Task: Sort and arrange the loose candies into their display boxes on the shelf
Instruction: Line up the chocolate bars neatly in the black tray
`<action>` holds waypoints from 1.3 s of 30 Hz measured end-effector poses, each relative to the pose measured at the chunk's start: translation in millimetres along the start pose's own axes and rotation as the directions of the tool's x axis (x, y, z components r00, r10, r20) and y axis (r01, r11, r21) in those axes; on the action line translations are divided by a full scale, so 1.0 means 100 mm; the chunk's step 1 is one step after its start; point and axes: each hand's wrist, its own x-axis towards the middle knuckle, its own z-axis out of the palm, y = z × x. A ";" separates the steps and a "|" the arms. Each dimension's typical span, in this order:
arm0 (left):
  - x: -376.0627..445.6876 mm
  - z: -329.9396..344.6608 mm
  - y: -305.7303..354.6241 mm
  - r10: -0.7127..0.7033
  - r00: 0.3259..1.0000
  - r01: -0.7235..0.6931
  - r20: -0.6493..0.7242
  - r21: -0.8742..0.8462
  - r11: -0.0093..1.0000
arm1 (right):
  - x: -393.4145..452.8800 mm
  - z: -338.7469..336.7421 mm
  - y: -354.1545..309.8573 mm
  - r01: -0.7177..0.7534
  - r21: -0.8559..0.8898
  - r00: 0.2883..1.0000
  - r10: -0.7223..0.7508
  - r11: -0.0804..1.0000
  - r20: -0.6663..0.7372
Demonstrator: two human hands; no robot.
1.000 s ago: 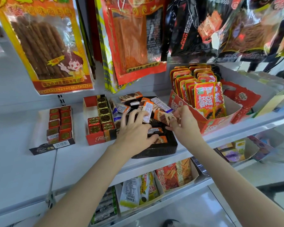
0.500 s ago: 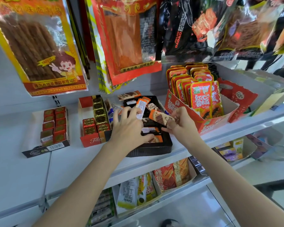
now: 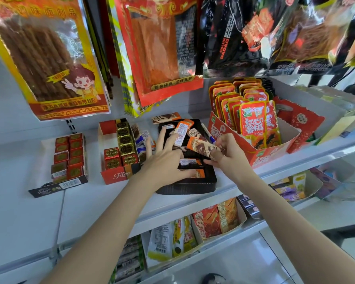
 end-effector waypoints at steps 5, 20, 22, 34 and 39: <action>0.06 0.01 0.03 0.000 0.999 -0.002 -0.054 -0.035 0.999 | 0.00 -0.01 0.01 -0.011 0.022 1.000 0.010 1.000 0.010; 0.08 0.03 0.03 0.119 0.993 -0.119 -0.010 0.015 0.993 | -0.02 -0.02 -0.01 -0.087 0.312 0.991 0.114 0.946 -0.069; 0.11 0.04 0.03 0.131 0.991 -0.131 0.018 0.011 0.991 | -0.02 0.02 -0.01 -0.032 0.191 0.991 0.056 0.981 -0.123; 0.22 0.01 -0.10 0.321 0.943 -0.329 0.084 0.112 0.938 | -0.01 0.00 0.07 -0.043 0.127 0.988 0.061 0.991 -0.140; 0.12 0.04 -0.10 0.346 0.937 -0.342 -0.056 0.069 0.937 | 0.00 0.01 0.10 -0.002 0.044 0.992 0.008 0.999 -0.129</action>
